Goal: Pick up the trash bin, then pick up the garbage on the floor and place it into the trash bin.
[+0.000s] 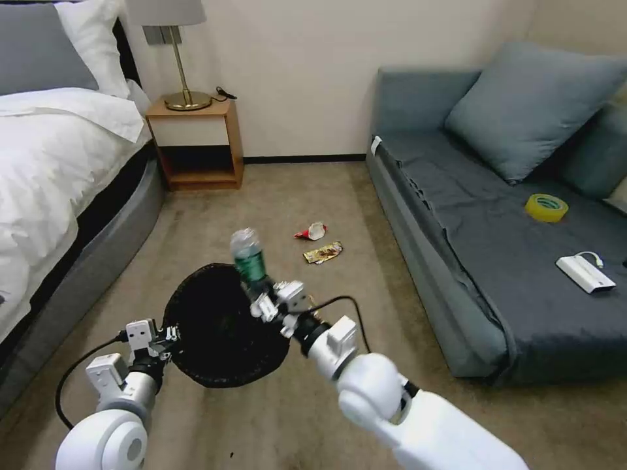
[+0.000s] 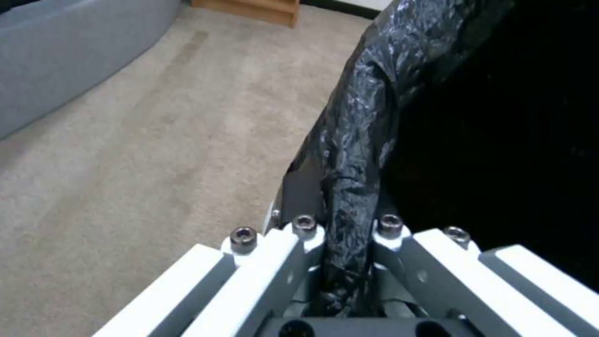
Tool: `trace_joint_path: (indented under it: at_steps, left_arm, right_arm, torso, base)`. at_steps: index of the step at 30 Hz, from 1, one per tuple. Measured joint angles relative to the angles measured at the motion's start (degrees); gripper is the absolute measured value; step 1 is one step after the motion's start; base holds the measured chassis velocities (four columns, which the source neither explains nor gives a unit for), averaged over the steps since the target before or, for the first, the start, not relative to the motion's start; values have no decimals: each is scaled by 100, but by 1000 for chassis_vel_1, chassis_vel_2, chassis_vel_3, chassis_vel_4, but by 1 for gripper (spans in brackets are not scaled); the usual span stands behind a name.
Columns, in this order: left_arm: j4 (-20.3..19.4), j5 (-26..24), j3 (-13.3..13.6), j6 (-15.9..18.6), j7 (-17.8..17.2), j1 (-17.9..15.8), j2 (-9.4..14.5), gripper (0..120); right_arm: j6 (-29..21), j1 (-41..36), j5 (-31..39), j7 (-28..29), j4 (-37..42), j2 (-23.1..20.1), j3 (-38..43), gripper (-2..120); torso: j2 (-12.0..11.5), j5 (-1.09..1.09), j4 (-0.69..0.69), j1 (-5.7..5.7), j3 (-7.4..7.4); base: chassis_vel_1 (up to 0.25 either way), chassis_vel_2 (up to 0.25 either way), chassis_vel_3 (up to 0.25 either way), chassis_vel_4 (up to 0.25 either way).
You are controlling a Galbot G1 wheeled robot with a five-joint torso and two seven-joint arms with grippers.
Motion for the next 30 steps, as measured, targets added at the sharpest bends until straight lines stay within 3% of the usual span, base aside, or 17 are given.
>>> trace_joint_path:
  at_steps: [11,16,20,30]
  left_arm:
    - [-115,-76,39,56,-5,9,16,1]
    - [-118,-127,63,77,-49,-4,25,1]
    - [-121,-218,52,113,-89,-24,42,1]
    - [-180,-302,99,177,-164,-19,-16,1]
  right_arm:
    - [-143,-291,-451,-11,-237,1,-39,23]
    - [-207,-471,-578,-3,-194,-145,70,39]
    - [-275,-644,-626,16,-65,-306,192,59]
    - [-308,-708,-717,24,29,-316,201,95]
  torso:
    - [0,0,0,0,0]
    - [0,0,0,0,0]
    - [0,0,0,0,0]
    - [0,0,0,0,0]
  base:
    - [0,0,0,0]
    - [0,0,0,0]
    - [0,0,0,0]
    - [0,0,0,0]
